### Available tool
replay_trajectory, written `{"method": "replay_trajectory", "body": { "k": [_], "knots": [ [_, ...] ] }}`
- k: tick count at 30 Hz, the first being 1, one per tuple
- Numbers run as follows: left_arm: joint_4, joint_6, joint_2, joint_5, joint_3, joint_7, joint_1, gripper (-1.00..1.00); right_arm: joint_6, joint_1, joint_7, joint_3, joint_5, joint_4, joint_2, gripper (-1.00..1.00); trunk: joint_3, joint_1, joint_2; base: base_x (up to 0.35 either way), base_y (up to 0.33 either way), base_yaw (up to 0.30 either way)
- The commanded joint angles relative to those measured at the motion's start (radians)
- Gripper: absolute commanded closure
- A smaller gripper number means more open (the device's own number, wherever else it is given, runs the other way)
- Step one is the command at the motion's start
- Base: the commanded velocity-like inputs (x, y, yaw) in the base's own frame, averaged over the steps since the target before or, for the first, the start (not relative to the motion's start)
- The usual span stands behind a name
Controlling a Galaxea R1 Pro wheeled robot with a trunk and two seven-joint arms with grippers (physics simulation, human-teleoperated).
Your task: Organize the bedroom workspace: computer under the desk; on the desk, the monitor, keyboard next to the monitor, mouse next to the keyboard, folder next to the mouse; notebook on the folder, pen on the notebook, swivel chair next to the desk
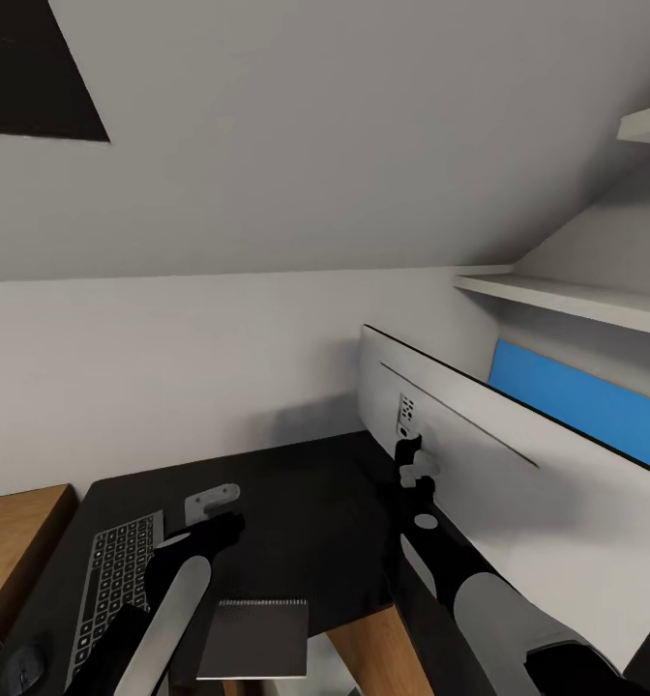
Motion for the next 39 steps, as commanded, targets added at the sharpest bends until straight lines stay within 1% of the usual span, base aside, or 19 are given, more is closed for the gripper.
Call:
{"method": "replay_trajectory", "body": {
  "k": [1, 5, 6, 39],
  "knots": [
    [-0.001, 0.002, 0.001, 0.008, -0.002, 0.010, -0.001, -1.00, -0.001, -0.001, -0.009, 0.006, 0.004, 0.001, 0.000, -1.00, -0.001, 0.000, -0.001, 0.000, 0.000, 0.000],
    [-0.001, 0.002, 0.000, 0.008, -0.002, 0.010, -0.001, -1.00, -0.001, -0.001, -0.009, 0.007, 0.004, 0.001, 0.000, -1.00, -0.001, 0.000, -0.001, 0.000, 0.000, 0.000],
    [-0.001, 0.002, 0.000, 0.008, -0.002, 0.010, -0.001, -1.00, -0.001, -0.001, -0.009, 0.007, 0.004, 0.001, 0.000, 1.00, -0.001, 0.000, -0.001, 0.000, 0.000, 0.000],
    [-0.001, 0.003, 0.000, 0.008, -0.004, 0.009, -0.001, -1.00, -0.003, -0.001, -0.008, 0.009, 0.005, -0.017, -0.001, 1.00, -0.001, 0.000, -0.001, 0.000, 0.000, 0.000]
  ]
}}
